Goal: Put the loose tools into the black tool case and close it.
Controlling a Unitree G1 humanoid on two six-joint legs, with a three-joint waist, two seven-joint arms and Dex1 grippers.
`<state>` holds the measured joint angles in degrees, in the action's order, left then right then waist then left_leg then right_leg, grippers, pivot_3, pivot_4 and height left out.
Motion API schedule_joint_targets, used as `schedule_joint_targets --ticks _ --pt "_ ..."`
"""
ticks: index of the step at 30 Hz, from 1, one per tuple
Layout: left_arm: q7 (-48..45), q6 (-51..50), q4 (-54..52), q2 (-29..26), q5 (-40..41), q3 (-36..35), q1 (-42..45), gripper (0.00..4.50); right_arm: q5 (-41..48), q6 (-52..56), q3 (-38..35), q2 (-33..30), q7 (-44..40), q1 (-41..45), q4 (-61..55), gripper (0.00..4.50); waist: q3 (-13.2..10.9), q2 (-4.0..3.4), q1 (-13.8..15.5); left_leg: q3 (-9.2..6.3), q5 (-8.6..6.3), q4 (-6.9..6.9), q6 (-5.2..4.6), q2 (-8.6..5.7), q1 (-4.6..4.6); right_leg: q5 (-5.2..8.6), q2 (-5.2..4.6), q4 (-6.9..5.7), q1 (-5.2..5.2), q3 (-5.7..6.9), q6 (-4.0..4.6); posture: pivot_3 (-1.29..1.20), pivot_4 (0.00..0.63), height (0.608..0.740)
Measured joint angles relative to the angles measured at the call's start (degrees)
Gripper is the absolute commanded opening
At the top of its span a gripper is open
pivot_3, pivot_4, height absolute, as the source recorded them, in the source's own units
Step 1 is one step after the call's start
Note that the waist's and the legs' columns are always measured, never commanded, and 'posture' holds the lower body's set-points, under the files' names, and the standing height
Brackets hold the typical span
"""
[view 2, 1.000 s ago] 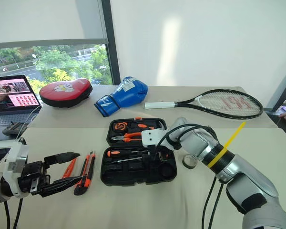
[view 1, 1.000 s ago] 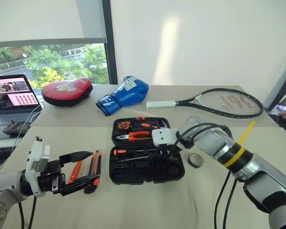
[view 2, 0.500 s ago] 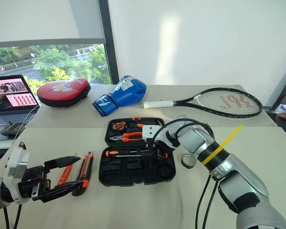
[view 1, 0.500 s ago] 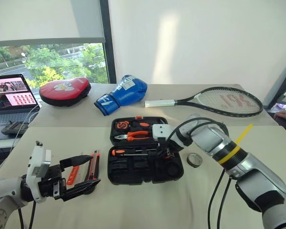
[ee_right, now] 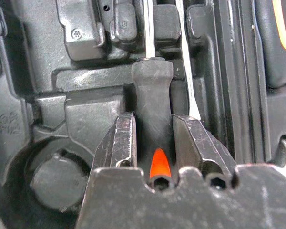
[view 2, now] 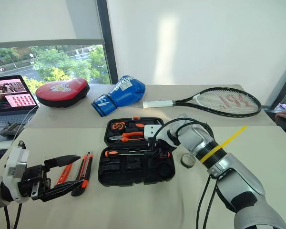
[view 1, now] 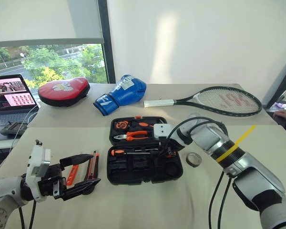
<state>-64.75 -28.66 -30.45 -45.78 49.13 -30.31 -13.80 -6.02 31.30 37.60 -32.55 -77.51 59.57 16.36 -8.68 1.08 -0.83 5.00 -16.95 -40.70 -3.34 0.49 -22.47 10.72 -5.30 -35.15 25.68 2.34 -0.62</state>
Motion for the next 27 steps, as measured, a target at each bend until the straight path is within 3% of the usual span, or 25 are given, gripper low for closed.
schedule_joint_targets --ticks 15,17,19,23,27 --pt "0.0 0.0 0.0 0.0 -0.1 0.0 -0.8 4.5 -4.0 -7.6 -0.4 -0.1 -1.0 -1.3 0.8 0.82 0.0 0.0 0.1 0.01 0.0 -0.01 0.0 -0.01 0.08 0.0 0.0 0.03 -0.13 0.01 0.0 0.0 0.15 0.74" --pt "0.1 0.0 0.0 0.0 -0.3 0.0 -0.8 4.5 -4.3 -8.9 -0.5 0.1 -1.0 -1.3 1.5 1.82 0.0 0.0 0.1 0.0 -0.01 -0.01 -0.01 -0.01 0.19 0.01 0.01 0.05 -0.26 0.02 0.0 0.0 0.15 0.74" --pt "0.2 0.0 -0.1 0.0 -0.6 0.0 -0.8 4.5 -4.4 -10.2 -1.0 0.4 -0.9 -1.3 2.2 2.3 0.0 0.0 0.1 0.0 -0.01 -0.01 -0.01 0.0 0.2 0.01 0.01 0.05 -0.27 0.02 0.0 0.0 0.15 0.74" --pt "0.3 0.0 -0.1 0.1 -0.8 0.1 -1.2 4.5 -2.3 -9.3 -4.6 -0.5 -2.4 -3.1 -0.3 2.3 0.0 0.0 0.0 -0.01 -0.02 0.0 0.02 0.02 0.14 0.01 0.03 0.05 -0.2 0.03 0.0 0.0 0.15 0.74" --pt "0.7 0.1 -0.2 0.3 -0.9 0.2 -1.4 4.5 4.5 -4.0 -10.7 -0.7 -3.6 -5.9 -7.6 1.21 0.0 -0.04 0.0 0.0 -0.05 0.0 0.07 0.13 0.12 0.01 0.08 0.06 -0.16 0.02 0.01 0.0 0.15 0.74"
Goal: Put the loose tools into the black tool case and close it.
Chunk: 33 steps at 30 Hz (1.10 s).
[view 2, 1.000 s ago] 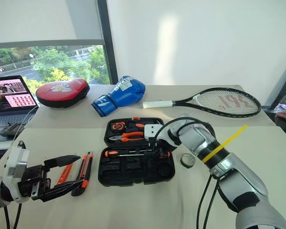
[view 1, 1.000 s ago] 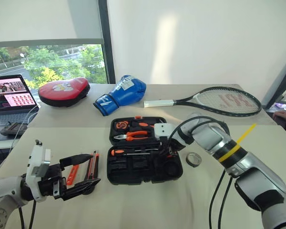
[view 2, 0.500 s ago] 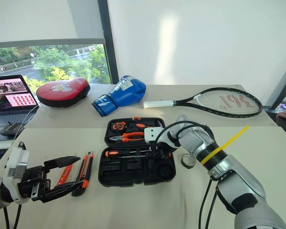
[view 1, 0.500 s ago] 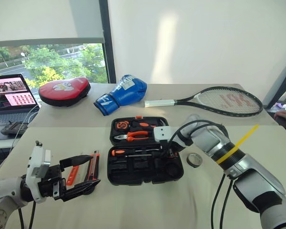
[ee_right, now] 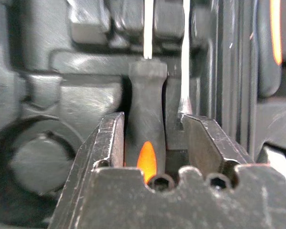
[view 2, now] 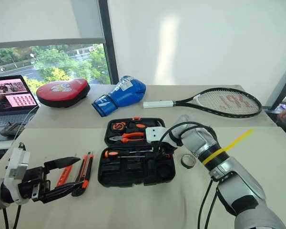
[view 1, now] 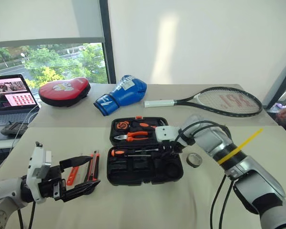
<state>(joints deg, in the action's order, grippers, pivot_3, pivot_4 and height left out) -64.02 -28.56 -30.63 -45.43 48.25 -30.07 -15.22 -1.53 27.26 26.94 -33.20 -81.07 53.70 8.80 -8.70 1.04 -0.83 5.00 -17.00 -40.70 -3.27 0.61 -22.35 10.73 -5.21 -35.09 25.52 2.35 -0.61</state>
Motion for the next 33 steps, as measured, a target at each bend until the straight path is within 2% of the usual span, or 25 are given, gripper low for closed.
schedule_joint_targets --ticks 3,4,8,12,17,20,23,26,29,31,32,33 --pt "0.5 0.2 -0.1 0.3 -0.1 0.2 0.1 4.5 5.6 5.7 -7.5 0.0 2.1 -3.3 -6.9 0.11 0.0 0.0 0.1 -0.02 -0.03 0.0 0.03 0.04 0.03 0.0 -0.04 0.0 -0.05 0.01 0.0 0.0 0.15 0.74" --pt "0.6 0.2 -0.1 0.4 -0.1 0.3 0.1 4.5 6.8 7.1 -9.4 0.1 3.7 -4.7 -8.9 0.04 0.0 0.0 0.2 -0.04 -0.04 0.0 0.03 0.04 0.04 0.0 -0.08 0.01 -0.08 0.03 0.01 0.0 0.15 0.74" --pt "1.5 0.3 -0.1 0.7 -0.1 0.8 0.6 4.5 8.5 12.9 -15.4 3.8 15.5 -14.8 -17.7 0.04 0.0 0.01 0.4 -0.06 -0.05 -0.01 0.04 0.04 0.07 0.0 -0.2 -0.02 -0.11 0.01 0.01 0.0 0.15 0.74" --pt "2.1 0.3 -0.1 0.7 -0.1 1.3 1.5 4.5 6.9 14.1 -15.3 7.9 25.3 -20.2 -19.5 0.04 0.0 -0.02 0.1 0.01 0.0 -0.02 0.1 0.03 0.04 -0.02 -0.04 -0.13 0.01 -0.03 0.05 0.0 0.15 0.74" --pt "2.8 0.3 0.1 0.8 -0.4 2.3 2.1 4.5 -1.3 10.0 -7.7 9.9 36.3 -25.3 -20.4 0.04 0.0 -0.06 -0.1 0.11 0.02 0.0 0.13 0.05 0.11 0.03 0.1 -0.19 0.03 -0.06 0.12 0.0 0.15 0.74" --pt "2.9 0.3 0.1 0.8 -0.9 2.5 2.8 4.5 -6.6 5.1 -2.9 8.7 37.8 -25.0 -18.6 0.04 0.2 0.11 -0.3 0.11 -0.07 0.01 0.12 0.18 0.65 0.15 0.29 -0.08 -0.5 -0.06 0.27 0.0 0.15 0.74" --pt "3.6 0.3 0.2 0.9 -1.0 2.6 2.9 4.5 -9.6 0.4 -0.7 8.0 38.0 -24.8 -16.7 0.04 0.4 0.31 -0.3 0.11 -0.31 0.21 -0.2 0.22 1.19 0.46 0.32 -0.08 -0.88 -0.07 0.56 0.0 0.15 0.74" --pt "5.5 0.0 0.3 1.8 -1.0 2.4 2.3 4.5 -11.0 -4.7 -0.3 7.7 38.6 -25.3 -14.3 0.04 0.7 0.65 -0.1 0.1 -0.27 0.75 -0.1 0.22 1.94 0.63 0.3 0.04 -1.3 -0.08 0.65 0.0 0.15 0.74" --pt "11.4 -1.8 0.4 4.0 -1.0 1.1 0.9 4.5 -4.0 -8.7 -6.8 9.0 37.0 -29.6 -14.8 0.04 0.8 0.83 0.3 0.06 -0.29 0.92 0.01 0.22 1.97 0.61 0.25 -0.02 -1.42 -0.09 0.46 0.0 0.15 0.74" --pt "16.8 -3.2 1.3 5.6 -1.3 0.0 0.8 4.5 4.2 -8.7 -10.2 9.3 33.0 -32.8 -17.5 0.6 0.6 0.74 0.3 0.03 -0.29 0.93 0.06 0.23 1.75 0.56 0.24 -0.03 -1.22 -0.1 0.41 0.0 0.15 0.74" --pt "22.0 -5.0 1.5 6.5 -2.1 -0.6 1.3 4.5 11.5 -6.8 -13.6 10.3 30.7 -34.2 -21.6 0.78 0.5 0.51 0.3 -0.05 -0.25 0.93 0.12 0.23 1.51 0.54 0.03 -0.05 -1.0 -0.09 0.42 0.0 0.15 0.74" --pt "23.9 -5.7 1.5 6.5 -2.5 -0.6 1.4 4.5 13.8 -6.2 -14.9 10.2 30.0 -34.2 -23.5 1.13 0.4 0.39 0.3 -0.06 -0.2 0.93 0.2 0.23 1.34 0.53 -0.01 -0.15 -0.8 -0.1 0.42 0.0 0.15 0.74"
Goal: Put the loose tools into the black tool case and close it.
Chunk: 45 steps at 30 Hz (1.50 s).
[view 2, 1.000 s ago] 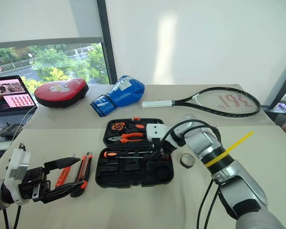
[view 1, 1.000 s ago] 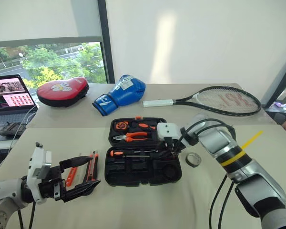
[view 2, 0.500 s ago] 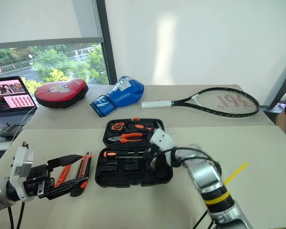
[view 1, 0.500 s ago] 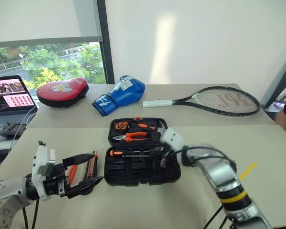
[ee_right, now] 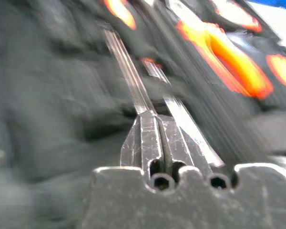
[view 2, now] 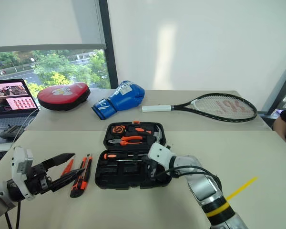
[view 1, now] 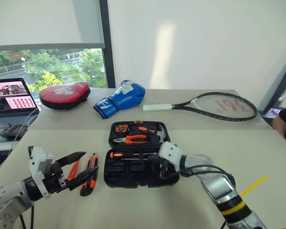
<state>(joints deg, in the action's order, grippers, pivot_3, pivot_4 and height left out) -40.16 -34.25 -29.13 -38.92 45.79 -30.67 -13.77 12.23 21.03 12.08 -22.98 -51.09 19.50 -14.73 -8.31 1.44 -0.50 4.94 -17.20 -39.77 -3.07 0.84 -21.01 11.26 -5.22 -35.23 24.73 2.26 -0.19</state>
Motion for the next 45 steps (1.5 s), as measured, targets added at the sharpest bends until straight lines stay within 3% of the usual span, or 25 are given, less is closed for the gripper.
schedule_joint_targets --ticks 4,10,13,19,22,25,28,31,35,38,45 --pt "12.9 -9.1 -0.1 -0.5 -3.5 0.4 1.1 4.5 11.7 5.3 -8.0 -4.0 -2.8 0.9 -8.7 2.44 0.0 0.0 0.0 -0.05 -0.02 0.02 -0.01 0.0 -0.18 -0.01 0.01 -0.03 0.19 0.07 0.02 0.0 0.15 0.74" --pt "26.2 -21.9 -0.9 0.9 -6.8 3.2 0.9 4.5 20.9 10.6 -11.8 -10.8 -5.4 -0.4 -15.4 4.44 0.0 0.01 0.1 -0.05 -0.09 0.03 -0.12 -0.02 -0.21 -0.01 -0.07 0.04 0.21 0.05 0.02 0.0 0.15 0.74" --pt "28.9 -24.0 -2.0 1.4 -8.7 4.8 0.4 3.77 25.3 13.0 -15.0 -14.1 -5.7 -1.1 -18.0 4.5 0.0 -0.05 0.3 -0.05 -0.1 0.04 -0.11 -0.01 -0.17 -0.01 -0.16 0.04 0.21 0.0 0.03 0.0 0.15 0.74" --pt "29.4 -24.3 -2.4 3.0 -10.1 5.1 0.2 1.55 28.7 13.4 -18.1 -18.3 -6.3 -5.5 -20.8 4.5 0.1 -0.23 0.8 -0.03 -0.12 0.06 -0.13 -0.01 -0.16 0.0 -0.26 0.06 0.22 -0.1 0.05 0.0 0.15 0.74" --pt "25.5 -20.8 -0.4 4.6 -9.0 4.3 1.9 0.54 29.6 12.7 -19.5 -19.3 -6.5 -8.1 -22.8 4.5 0.1 -0.23 1.4 -0.05 -0.12 0.02 -0.14 -0.01 -0.25 0.03 -0.29 0.07 0.23 -0.05 0.1 0.0 0.15 0.74" --pt "18.2 -19.3 1.0 3.6 -4.6 4.0 4.7 0.46 30.0 11.8 -20.1 -19.5 -6.6 -9.7 -24.3 4.5 0.0 0.03 1.9 -0.1 -0.1 -0.08 -0.12 -0.01 -0.47 0.04 -0.28 0.04 0.34 0.03 0.13 0.0 0.15 0.74" --pt "1.7 -16.5 0.4 -7.9 -0.2 6.6 13.5 0.46 31.6 11.4 -21.4 -20.2 -7.1 -11.5 -26.1 4.5 0.0 0.24 2.4 -0.18 0.01 -0.21 0.04 -0.03 -0.77 0.07 -0.06 0.09 0.51 0.29 0.36 0.0 0.15 0.74" --pt "-12.3 -9.8 3.5 -14.7 -4.3 18.2 25.4 0.46 33.0 11.1 -23.2 -21.2 -7.2 -12.6 -27.0 4.5 0.0 -0.22 2.6 0.12 0.03 -0.15 -0.24 -0.23 -0.64 0.14 0.09 0.22 0.37 0.11 0.46 0.0 0.15 0.74" --pt "-23.1 -1.1 14.9 -13.0 -16.1 37.1 39.3 0.46 33.8 11.1 -25.3 -22.8 -6.3 -15.5 -28.2 4.5 -0.1 -0.16 2.5 0.17 -0.02 -0.2 -0.47 -0.37 -0.7 -0.12 0.18 0.26 0.33 0.08 -0.03 0.0 0.15 0.74" --pt "-29.9 7.7 22.7 -10.5 -24.8 47.0 45.0 0.46 35.1 11.2 -27.3 -22.9 -4.1 -18.1 -30.0 4.5 -0.1 -0.07 2.1 0.16 -0.02 -0.28 -0.47 -0.37 -0.8 -0.11 0.23 0.25 0.38 0.05 -0.18 0.0 0.15 0.74" --pt "-36.1 17.8 35.9 -7.9 -35.2 53.6 51.8 0.46 35.2 11.2 -29.3 -23.8 0.4 -24.8 -34.6 4.5 -0.2 0.01 1.8 0.06 -0.06 -0.57 -0.54 -0.34 -1.04 -0.03 0.23 0.23 0.43 0.07 -0.43 0.0 0.15 0.74"
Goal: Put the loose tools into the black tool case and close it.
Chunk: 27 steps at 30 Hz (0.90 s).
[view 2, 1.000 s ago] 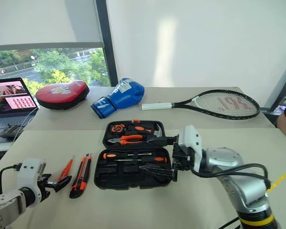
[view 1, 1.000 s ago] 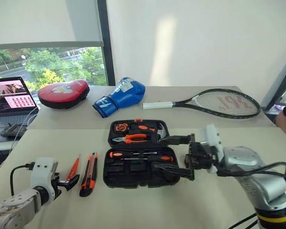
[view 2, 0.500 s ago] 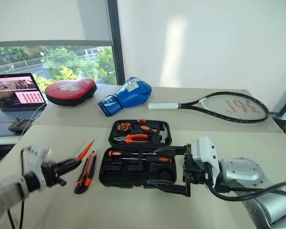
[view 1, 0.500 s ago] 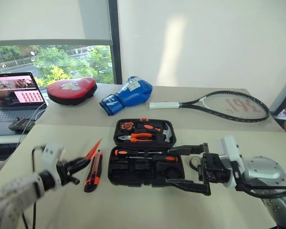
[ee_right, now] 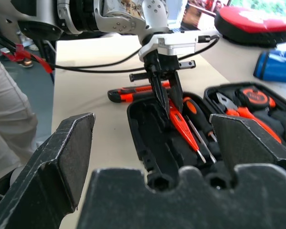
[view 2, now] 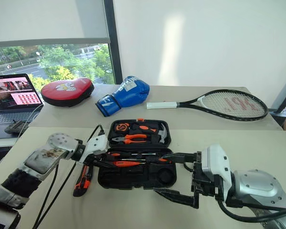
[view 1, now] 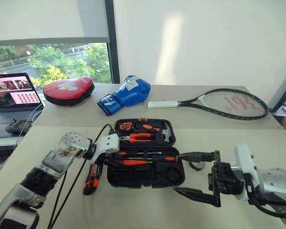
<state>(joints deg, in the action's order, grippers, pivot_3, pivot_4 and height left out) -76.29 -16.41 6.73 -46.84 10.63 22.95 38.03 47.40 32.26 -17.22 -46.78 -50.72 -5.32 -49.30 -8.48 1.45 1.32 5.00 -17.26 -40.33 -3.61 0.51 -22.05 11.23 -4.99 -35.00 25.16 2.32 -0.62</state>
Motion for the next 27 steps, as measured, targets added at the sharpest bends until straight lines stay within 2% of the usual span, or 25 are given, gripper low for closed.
schedule_joint_targets --ticks 8,19,27 --pt "-1.3 0.8 1.6 0.8 -2.6 -0.3 0.8 0.46 -0.6 -0.1 -1.2 0.0 2.7 -2.9 -2.0 4.5 0.0 0.0 -0.7 0.02 -0.22 -0.5 -0.37 0.02 0.0 -0.08 -0.08 -0.05 -0.14 -0.08 -0.22 0.0 0.15 0.74" --pt "-0.8 -10.2 -8.8 -1.0 -2.5 -3.1 -3.4 0.46 -2.3 -1.6 -1.2 0.0 2.5 -4.0 -1.8 4.5 0.0 0.0 -0.6 0.0 -0.2 -0.5 -0.34 0.04 -0.01 -0.05 -0.06 -0.12 -0.13 -0.09 -0.29 0.0 0.15 0.74" --pt "-0.6 -8.8 -9.2 -0.5 -3.5 -3.0 -3.6 0.46 -2.4 -1.8 -1.2 -0.7 2.2 -3.9 -1.2 4.5 0.0 0.0 -0.5 0.0 -0.22 -0.6 -0.37 -0.02 0.0 -0.05 -0.09 -0.12 -0.19 -0.11 -0.3 0.0 0.15 0.74"
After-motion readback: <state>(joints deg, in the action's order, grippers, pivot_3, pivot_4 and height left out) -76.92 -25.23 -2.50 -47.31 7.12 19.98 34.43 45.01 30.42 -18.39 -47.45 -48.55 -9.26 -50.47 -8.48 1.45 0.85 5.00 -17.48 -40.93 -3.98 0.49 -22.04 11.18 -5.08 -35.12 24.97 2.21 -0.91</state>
